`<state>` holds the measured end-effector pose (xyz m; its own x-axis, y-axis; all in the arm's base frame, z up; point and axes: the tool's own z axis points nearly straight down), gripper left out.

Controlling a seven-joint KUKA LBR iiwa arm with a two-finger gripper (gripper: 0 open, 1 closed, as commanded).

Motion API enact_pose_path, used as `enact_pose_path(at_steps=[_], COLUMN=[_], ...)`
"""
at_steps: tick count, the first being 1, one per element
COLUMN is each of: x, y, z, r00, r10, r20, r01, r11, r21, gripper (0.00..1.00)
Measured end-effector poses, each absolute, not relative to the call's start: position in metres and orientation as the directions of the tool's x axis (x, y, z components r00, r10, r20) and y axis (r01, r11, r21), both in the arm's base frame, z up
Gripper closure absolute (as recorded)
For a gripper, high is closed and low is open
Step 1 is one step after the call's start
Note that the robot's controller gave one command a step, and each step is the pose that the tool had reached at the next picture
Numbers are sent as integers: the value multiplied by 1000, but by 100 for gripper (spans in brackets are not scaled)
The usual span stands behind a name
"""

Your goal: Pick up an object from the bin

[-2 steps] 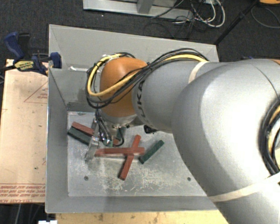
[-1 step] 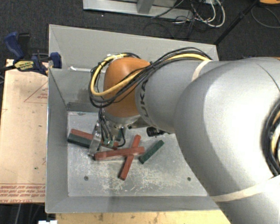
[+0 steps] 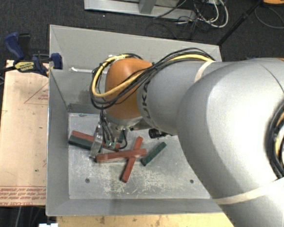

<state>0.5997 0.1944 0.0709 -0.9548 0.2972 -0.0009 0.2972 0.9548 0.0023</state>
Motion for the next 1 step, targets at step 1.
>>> enact_pose_path(at_steps=[1], x=[598], y=[194], z=[74], r00=[-955], r10=[297], r20=[2], r01=[297], r11=[955], r21=[0], gripper=[100])
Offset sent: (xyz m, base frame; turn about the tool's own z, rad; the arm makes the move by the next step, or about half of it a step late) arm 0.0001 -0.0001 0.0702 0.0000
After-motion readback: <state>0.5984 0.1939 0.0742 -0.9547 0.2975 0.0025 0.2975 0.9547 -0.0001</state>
